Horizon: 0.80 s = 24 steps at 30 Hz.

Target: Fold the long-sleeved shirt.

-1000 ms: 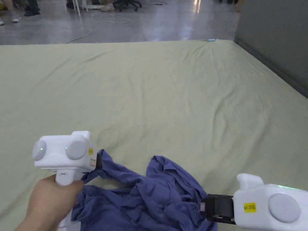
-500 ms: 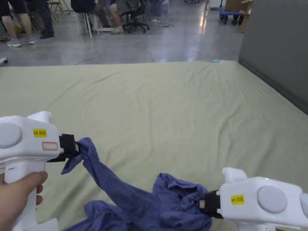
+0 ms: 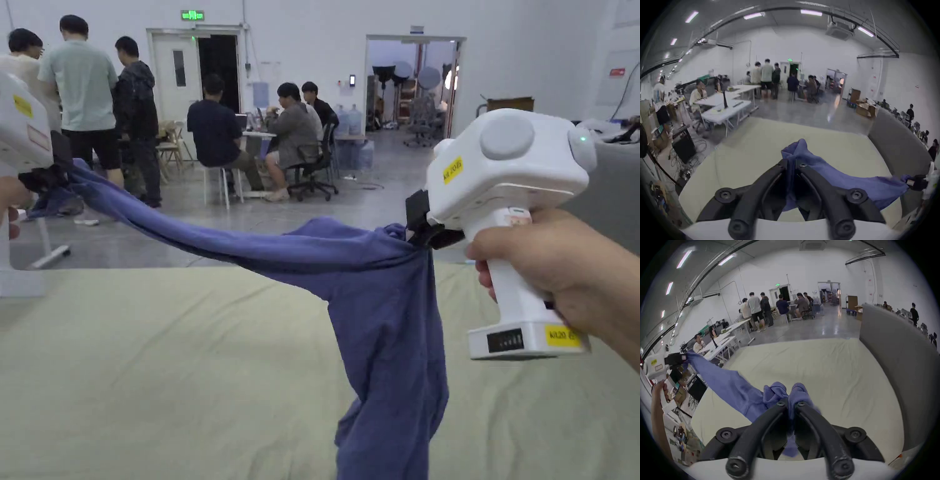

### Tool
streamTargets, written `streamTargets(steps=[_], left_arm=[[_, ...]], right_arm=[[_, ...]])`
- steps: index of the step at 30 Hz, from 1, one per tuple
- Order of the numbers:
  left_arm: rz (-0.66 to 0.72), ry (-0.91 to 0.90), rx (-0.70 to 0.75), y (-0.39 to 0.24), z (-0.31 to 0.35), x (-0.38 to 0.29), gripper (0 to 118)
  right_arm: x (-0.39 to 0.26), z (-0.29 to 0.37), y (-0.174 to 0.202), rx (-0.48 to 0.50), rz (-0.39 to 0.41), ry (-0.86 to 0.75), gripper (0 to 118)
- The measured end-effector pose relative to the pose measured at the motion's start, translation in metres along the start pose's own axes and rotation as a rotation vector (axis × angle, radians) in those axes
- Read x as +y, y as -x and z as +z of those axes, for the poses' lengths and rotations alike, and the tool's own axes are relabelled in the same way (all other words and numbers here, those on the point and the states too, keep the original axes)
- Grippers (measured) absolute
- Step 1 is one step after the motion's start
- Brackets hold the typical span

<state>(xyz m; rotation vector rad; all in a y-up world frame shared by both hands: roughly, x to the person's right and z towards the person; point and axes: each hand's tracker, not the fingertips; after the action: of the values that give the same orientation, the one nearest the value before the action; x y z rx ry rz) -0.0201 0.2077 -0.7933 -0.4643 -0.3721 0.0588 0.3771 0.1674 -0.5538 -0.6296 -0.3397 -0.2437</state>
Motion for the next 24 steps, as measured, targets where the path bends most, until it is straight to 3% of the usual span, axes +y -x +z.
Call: streamTargets(steps=[6,13,16,18,22,24], left_arm=[[-0.060,-0.082,0.067,-0.018,-0.002,0.057,5],[-0.048,-0.077,0.041,-0.032,-0.029,0.055,5],[-0.078,-0.027,0.022,-0.036,-0.052,0.026,5],[-0.113,0.038,0.019,-0.037,-0.070,-0.003,5],[-0.196,0.241,0.023,-0.035,-0.113,-0.094,5],[-0.221,0.373,0.037,-0.027,-0.131,-0.158,5]], right_arm=[[0.095,0.003,0.016,-0.152,0.055,-0.075,2],[0.125,-0.007,-0.006,-0.212,-0.016,-0.099,2],[0.103,-0.033,-0.024,-0.216,-0.060,-0.046,2],[0.074,-0.058,-0.033,-0.218,-0.046,0.021,2],[-0.024,-0.123,-0.050,-0.264,0.014,0.177,2],[-0.091,-0.159,-0.064,-0.236,-0.002,0.271,2]])
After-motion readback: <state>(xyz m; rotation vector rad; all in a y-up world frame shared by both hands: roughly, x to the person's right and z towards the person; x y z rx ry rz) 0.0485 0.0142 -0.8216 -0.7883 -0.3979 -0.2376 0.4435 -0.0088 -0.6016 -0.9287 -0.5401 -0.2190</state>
